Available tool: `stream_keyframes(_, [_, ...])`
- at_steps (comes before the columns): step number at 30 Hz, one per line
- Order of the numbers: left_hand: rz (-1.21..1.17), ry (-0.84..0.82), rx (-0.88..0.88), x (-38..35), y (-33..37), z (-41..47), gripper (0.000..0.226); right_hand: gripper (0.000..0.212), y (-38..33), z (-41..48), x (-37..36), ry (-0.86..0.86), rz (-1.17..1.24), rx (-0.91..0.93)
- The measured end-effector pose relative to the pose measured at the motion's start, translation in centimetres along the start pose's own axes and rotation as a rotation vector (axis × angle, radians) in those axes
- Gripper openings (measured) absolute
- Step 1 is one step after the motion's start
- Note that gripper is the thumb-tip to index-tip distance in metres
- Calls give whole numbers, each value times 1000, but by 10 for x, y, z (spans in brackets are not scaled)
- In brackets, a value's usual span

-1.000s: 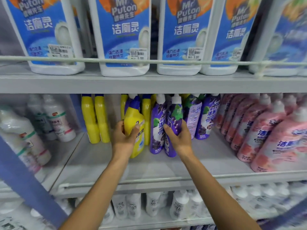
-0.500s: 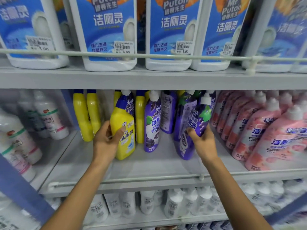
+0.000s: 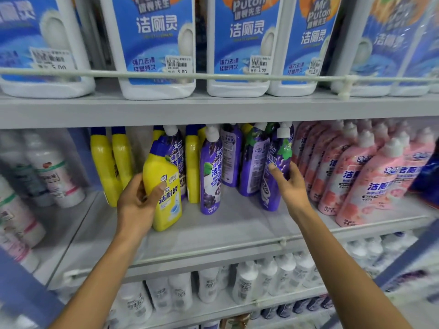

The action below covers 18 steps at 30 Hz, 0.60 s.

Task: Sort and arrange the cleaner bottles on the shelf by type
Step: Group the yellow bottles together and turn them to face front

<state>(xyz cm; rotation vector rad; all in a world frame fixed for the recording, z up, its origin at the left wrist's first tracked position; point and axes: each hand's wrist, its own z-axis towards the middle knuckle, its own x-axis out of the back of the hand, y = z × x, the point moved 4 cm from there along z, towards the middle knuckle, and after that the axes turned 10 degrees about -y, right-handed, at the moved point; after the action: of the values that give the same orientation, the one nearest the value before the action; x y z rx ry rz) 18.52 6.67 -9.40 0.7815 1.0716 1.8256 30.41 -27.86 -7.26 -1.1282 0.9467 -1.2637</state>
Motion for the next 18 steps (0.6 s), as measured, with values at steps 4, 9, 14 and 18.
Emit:
stream_keyframes(4, [33,0,11,9,-4,2,14,79,-20,-30,0,160,-90,61])
stream_keyframes(9, [76,5,2,15,-5,0,13,82,-41,-65,-62,75,-118,267])
stream_keyframes(14, [70,-14,40,20,-7,0,16,89,-22,-34,-140,-129,-22,62])
stream_keyframes(18, [76,-23,53,28,-6,-2,18,64,-3,-6,-171,-53,-135,65])
